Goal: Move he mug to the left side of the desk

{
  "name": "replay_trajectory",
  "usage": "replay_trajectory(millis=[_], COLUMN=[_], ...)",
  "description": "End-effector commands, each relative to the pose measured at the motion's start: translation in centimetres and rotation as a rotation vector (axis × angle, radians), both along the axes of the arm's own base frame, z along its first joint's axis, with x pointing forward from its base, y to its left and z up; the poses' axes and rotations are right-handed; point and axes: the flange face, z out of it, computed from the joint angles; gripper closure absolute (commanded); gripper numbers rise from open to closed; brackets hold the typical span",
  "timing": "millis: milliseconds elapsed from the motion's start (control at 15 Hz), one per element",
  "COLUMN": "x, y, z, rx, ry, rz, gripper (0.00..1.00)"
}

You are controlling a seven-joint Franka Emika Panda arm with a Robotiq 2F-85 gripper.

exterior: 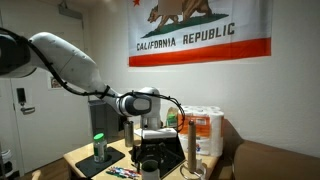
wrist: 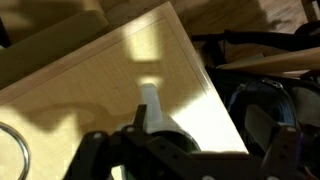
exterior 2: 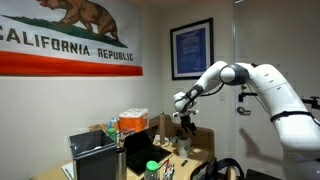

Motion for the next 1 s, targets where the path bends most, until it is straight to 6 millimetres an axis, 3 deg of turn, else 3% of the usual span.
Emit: replay_trajectory(millis=[0,400,733,800,867,933], x=[-0.6,-2.0,-3.3,-3.4,-3.4,-3.4], y=[0.5,1.5,1.0,1.0,0.9,0.8], z=[-0.6,-3.2,-3.6,-3.5,-3.4,-3.3], rx=[0.024,0.046,0.030,0.030,0.029,0.027], ry=[-0.048,-0.091,-0.073,-0.072,-0.074,-0.076], rz=[0.026,0.025,0.024,0.023,0.019,0.019], gripper=[0.00,0.00,0.00,0.25,0.26,0.34])
